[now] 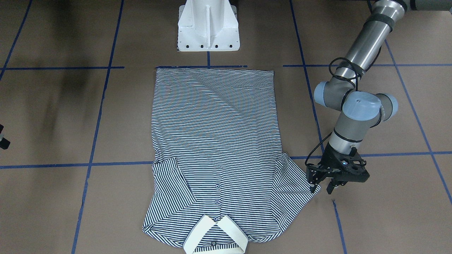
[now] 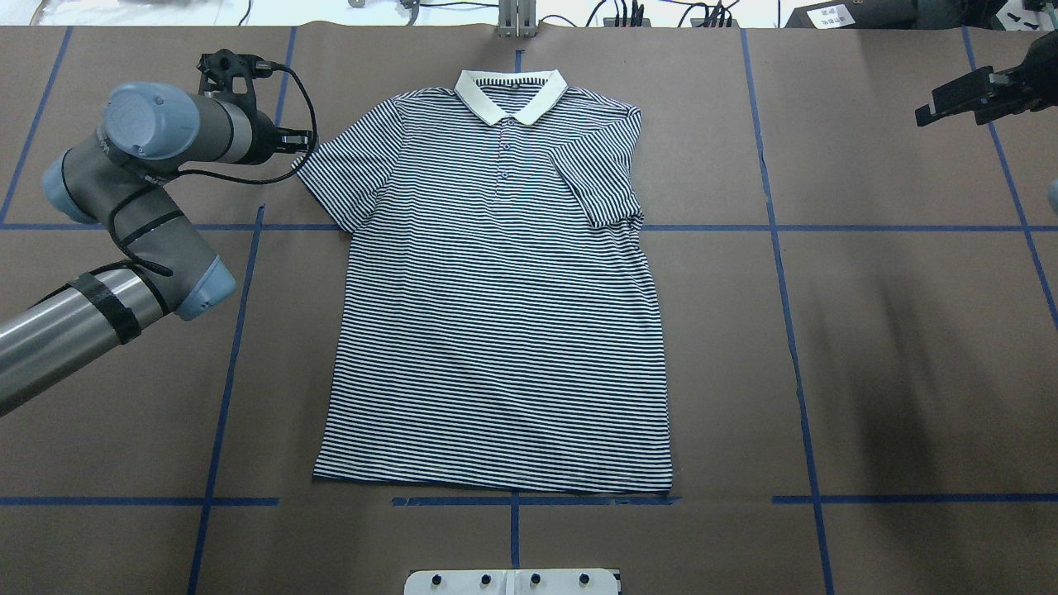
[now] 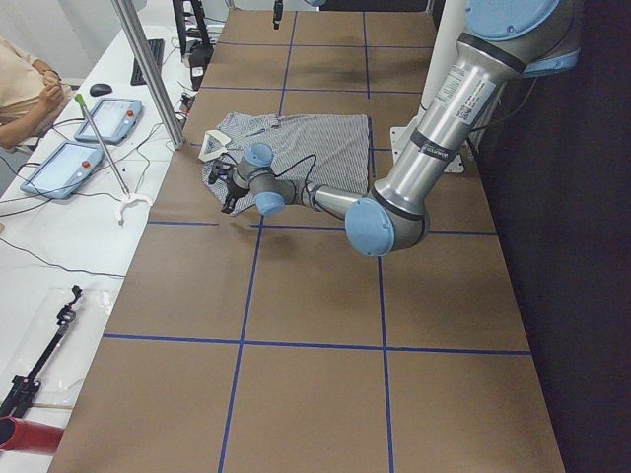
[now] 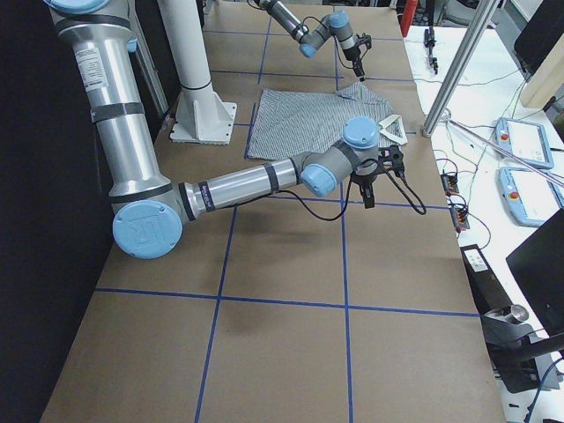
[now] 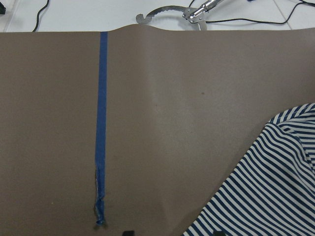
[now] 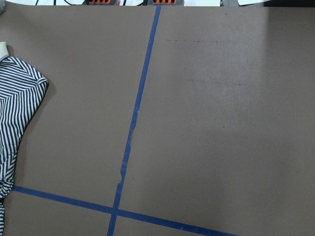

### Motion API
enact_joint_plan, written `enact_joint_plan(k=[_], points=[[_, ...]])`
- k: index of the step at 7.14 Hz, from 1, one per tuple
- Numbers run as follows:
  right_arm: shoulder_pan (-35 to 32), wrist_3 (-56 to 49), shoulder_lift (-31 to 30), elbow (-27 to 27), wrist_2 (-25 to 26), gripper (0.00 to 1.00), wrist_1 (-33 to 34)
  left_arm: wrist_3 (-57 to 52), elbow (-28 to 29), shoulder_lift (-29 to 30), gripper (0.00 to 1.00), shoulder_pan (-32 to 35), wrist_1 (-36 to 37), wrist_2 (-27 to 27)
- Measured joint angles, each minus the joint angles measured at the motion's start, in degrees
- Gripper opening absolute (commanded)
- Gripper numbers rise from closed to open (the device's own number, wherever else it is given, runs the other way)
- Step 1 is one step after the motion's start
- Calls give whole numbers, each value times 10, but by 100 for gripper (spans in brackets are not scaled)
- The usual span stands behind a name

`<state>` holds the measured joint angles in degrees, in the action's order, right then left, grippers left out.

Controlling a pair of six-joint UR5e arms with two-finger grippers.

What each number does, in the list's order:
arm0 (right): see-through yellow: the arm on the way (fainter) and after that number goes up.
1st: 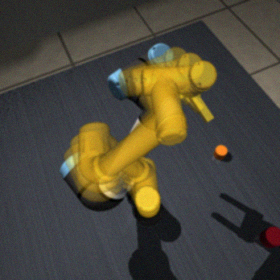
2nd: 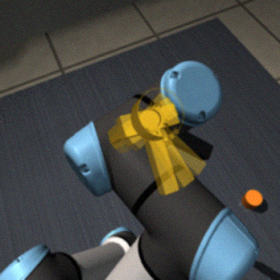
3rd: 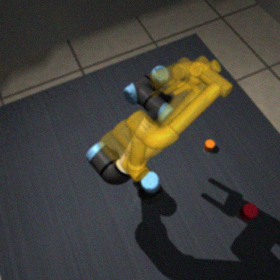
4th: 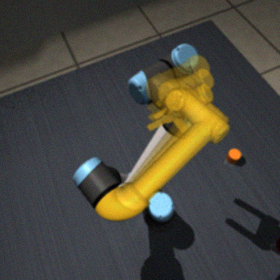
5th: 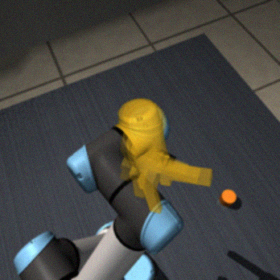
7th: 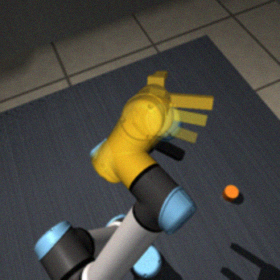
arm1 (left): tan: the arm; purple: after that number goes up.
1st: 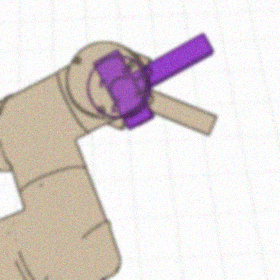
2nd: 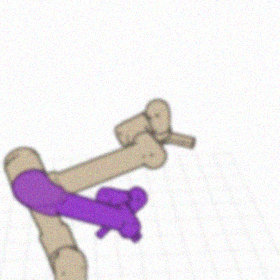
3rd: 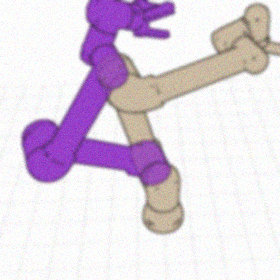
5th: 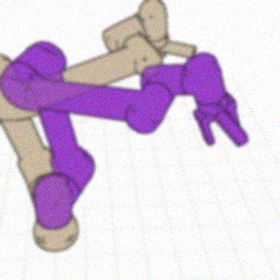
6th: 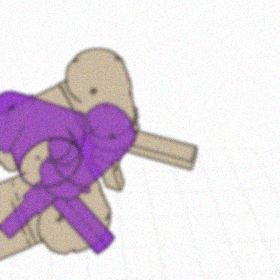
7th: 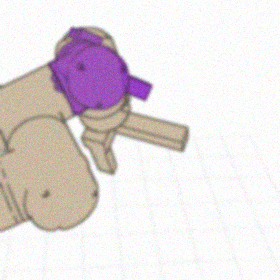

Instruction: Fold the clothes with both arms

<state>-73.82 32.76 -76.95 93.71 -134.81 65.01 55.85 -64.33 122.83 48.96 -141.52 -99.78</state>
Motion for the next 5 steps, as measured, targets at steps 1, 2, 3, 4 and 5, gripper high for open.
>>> enact_joint_plan(k=[1,2,3,4,5], points=[[0,0,0,0,1,100,0,0,5,1,59,-5,-2,3],[0,-1,0,0,4,100,0,0,9,1,58,-9,-2,8],[0,-1,0,-1,7,100,0,0,11,1,57,-13,-2,10],[0,-1,0,-1,8,100,0,0,12,1,44,-15,-2,10],[0,-1,0,-1,8,100,0,0,13,1,20,-17,-2,11]])
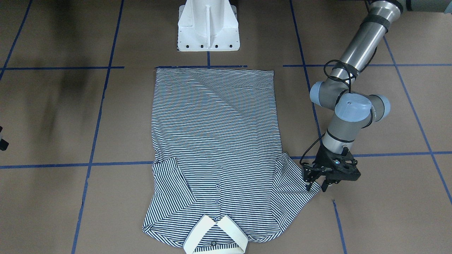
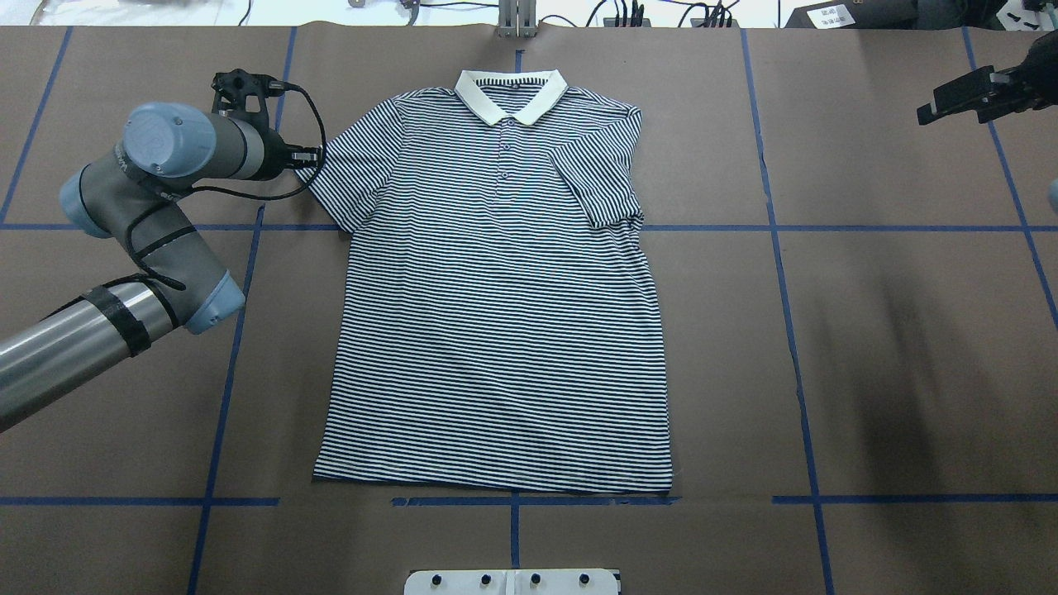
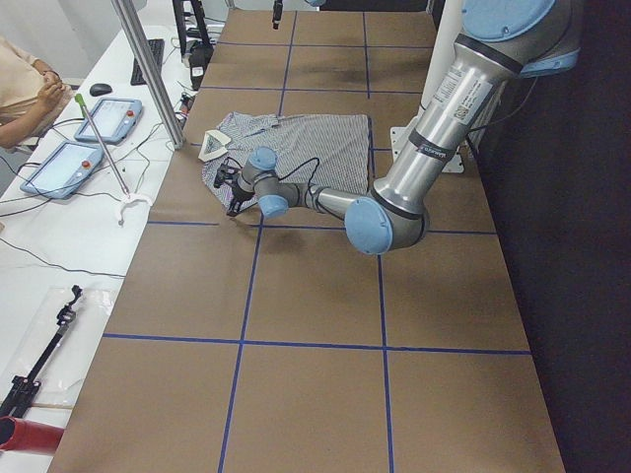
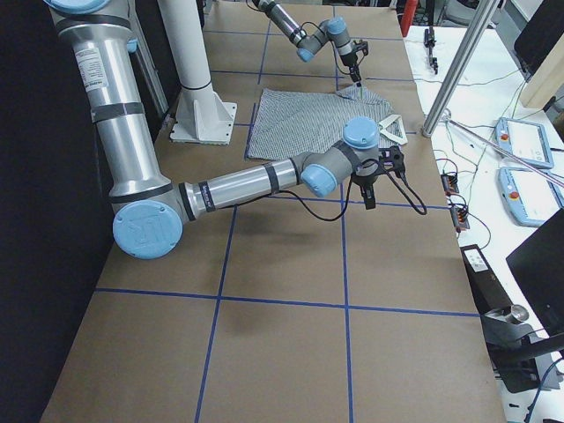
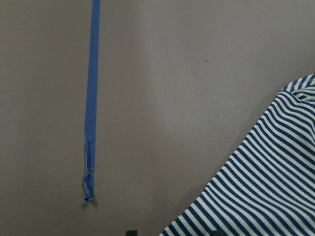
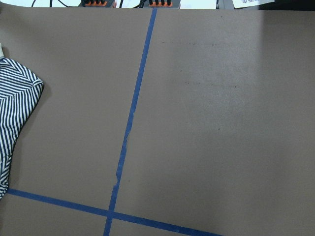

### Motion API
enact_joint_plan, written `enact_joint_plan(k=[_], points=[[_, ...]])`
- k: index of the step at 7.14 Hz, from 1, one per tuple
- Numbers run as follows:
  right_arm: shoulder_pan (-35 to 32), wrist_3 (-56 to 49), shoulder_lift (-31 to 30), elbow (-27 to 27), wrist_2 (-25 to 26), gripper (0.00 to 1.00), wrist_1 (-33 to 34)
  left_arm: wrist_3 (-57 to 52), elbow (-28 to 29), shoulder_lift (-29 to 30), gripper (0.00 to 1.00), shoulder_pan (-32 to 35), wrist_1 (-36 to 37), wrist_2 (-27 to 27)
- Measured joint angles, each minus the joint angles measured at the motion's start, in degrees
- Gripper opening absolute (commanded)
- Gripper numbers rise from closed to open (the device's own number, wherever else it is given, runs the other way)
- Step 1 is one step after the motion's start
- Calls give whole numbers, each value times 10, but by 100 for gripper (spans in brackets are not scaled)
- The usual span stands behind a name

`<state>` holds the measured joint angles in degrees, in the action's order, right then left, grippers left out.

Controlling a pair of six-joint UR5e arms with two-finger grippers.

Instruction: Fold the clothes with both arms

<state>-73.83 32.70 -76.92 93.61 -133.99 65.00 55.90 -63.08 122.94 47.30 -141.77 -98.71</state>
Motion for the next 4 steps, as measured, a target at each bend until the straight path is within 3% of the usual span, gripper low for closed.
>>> enact_joint_plan(k=[1,4], points=[[0,0,0,0,0,100,0,0,0,-1,0,-1,-1,0],[0,0,0,0,0,100,0,1,-4,-1,0,-2,-4,0]])
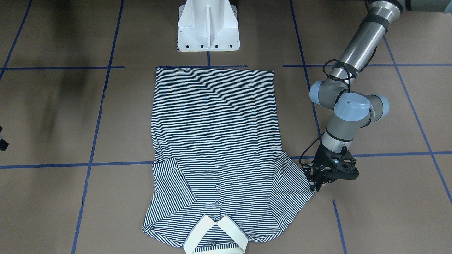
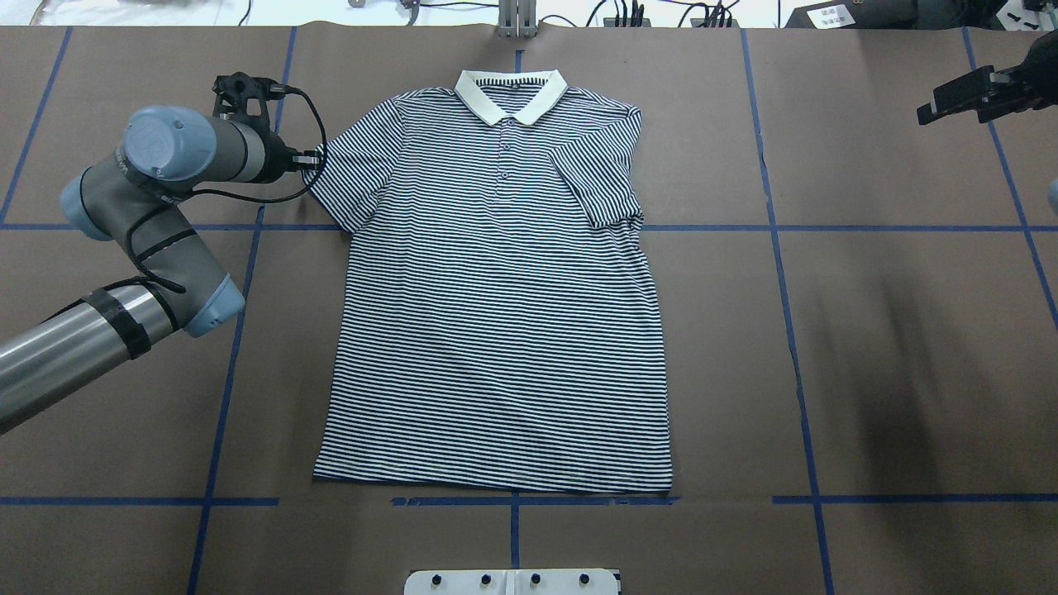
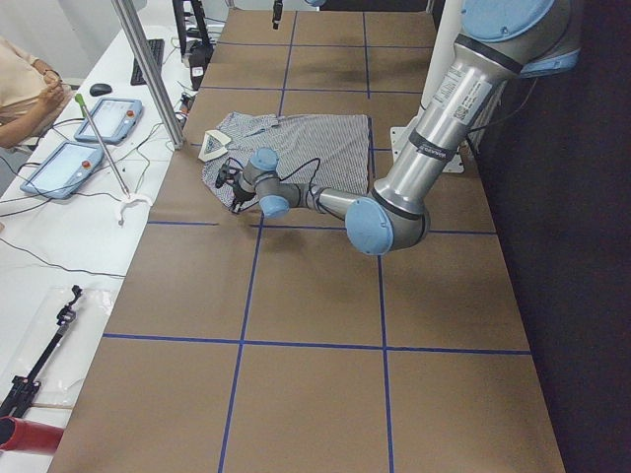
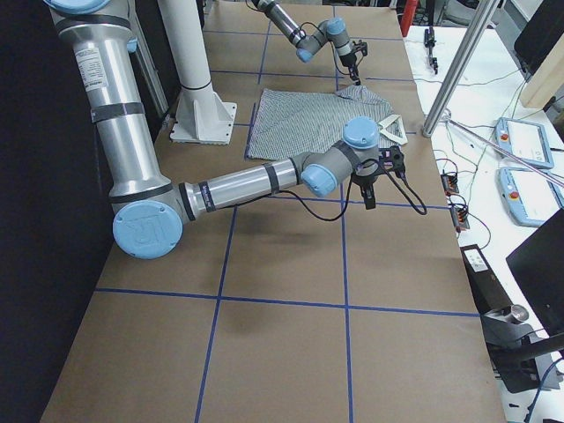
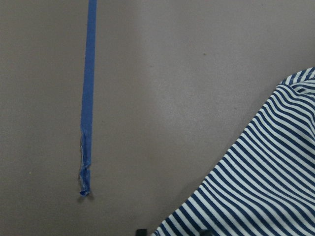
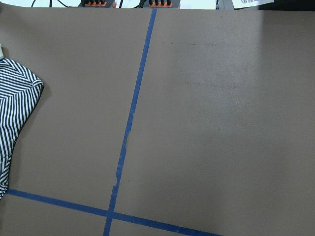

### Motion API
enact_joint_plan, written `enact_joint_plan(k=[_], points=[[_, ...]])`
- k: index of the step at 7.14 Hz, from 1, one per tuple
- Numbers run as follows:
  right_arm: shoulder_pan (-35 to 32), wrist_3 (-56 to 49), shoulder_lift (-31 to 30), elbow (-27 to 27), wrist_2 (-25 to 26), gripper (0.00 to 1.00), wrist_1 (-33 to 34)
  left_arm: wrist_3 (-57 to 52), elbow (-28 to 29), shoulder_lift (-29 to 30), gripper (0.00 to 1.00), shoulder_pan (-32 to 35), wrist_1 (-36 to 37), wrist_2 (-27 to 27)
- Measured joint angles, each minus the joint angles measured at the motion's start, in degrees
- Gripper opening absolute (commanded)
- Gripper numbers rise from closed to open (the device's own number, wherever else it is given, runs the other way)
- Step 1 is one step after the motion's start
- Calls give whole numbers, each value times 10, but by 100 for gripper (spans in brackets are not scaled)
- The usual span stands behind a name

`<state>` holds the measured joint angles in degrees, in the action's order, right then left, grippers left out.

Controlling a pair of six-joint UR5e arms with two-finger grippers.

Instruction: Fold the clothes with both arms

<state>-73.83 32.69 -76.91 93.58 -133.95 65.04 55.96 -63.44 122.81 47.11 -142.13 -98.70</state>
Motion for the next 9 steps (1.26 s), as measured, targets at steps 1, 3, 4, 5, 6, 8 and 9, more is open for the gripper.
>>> enact_joint_plan(k=[1,3,4,5,6,8,9], points=[[0,0,0,0,0,100,0,1,-11,2,0,0,4,0],[0,0,0,-1,0,100,0,4,-59,13,0,-1,59,-1],[0,1,0,-1,0,100,0,20,-85,32,0,-2,114,-2],[0,1,0,0,0,100,0,55,-98,59,0,-9,165,-1],[1,1,0,0,0,100,0,99,-86,96,0,-29,197,6],[1,1,1,-1,0,100,0,149,-13,165,99,-60,213,30],[1,1,1,-2,0,100,0,140,10,178,100,-67,213,36]])
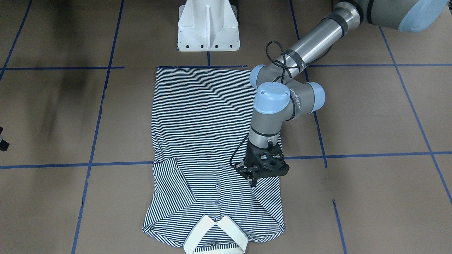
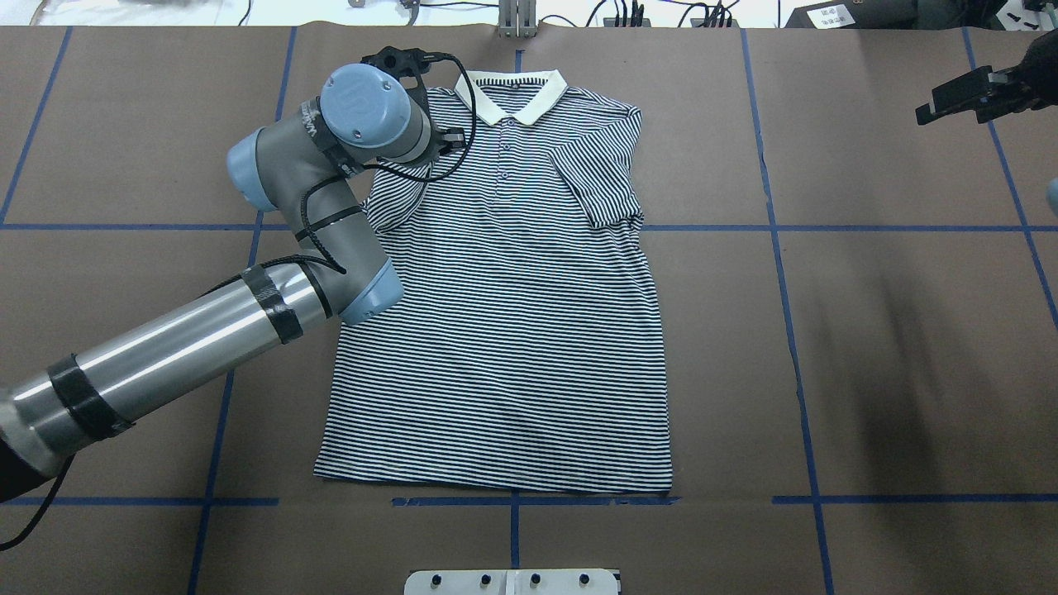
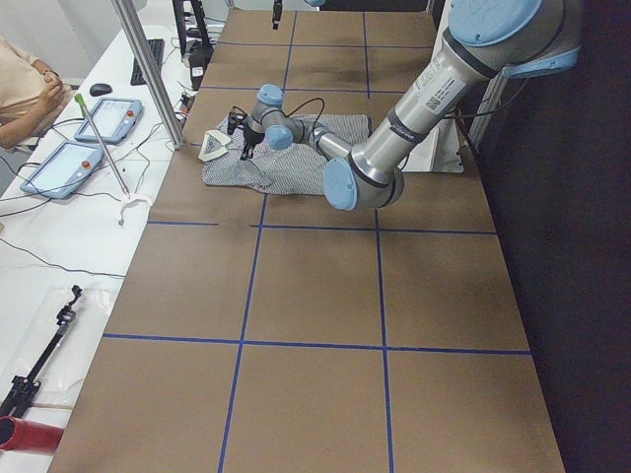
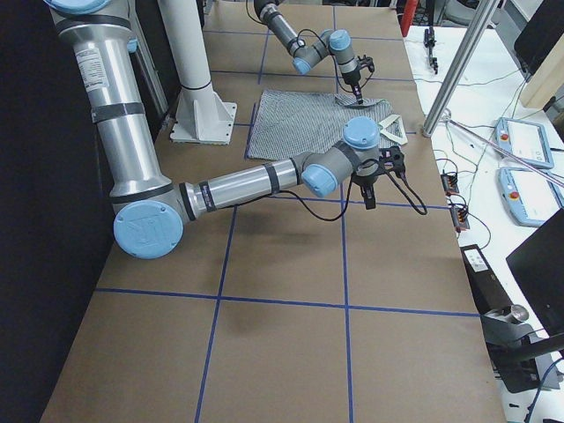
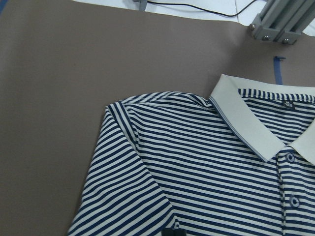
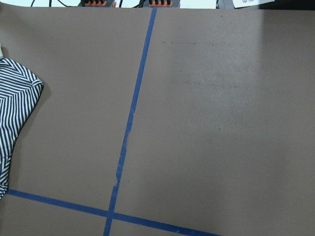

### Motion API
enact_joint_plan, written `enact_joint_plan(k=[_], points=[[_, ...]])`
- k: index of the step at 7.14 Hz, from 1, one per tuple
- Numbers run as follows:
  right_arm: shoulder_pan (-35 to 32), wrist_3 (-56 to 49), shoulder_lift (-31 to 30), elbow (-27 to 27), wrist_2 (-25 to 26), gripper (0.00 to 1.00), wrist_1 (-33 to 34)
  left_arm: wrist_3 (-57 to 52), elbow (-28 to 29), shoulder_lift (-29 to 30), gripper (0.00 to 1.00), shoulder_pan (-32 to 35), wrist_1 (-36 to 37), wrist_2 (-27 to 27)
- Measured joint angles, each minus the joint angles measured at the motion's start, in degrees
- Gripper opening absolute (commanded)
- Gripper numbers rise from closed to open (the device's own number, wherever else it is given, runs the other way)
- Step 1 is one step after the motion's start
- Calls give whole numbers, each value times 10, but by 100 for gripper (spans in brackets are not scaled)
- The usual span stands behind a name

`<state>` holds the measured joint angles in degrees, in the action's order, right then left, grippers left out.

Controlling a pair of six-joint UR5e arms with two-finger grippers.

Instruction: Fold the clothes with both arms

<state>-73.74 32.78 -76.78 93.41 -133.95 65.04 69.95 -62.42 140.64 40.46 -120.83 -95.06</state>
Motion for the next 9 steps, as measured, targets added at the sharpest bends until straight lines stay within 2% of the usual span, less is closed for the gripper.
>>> enact_joint_plan(k=[2,3,5,7,9], points=[[0,4,2,3,-1,100,0,-53,1,5,100,-3,2,1],[3,26,3,12,-1,100,0,-75,-25,-3,100,-3,6,-8],[38,125,-10,61,15,100,0,-99,-118,-54,100,-2,17,-36],[147,275,-66,168,109,97,2,-103,-247,-128,100,-6,40,-60],[296,453,-136,273,227,89,5,-86,-384,-225,100,-46,60,-65]])
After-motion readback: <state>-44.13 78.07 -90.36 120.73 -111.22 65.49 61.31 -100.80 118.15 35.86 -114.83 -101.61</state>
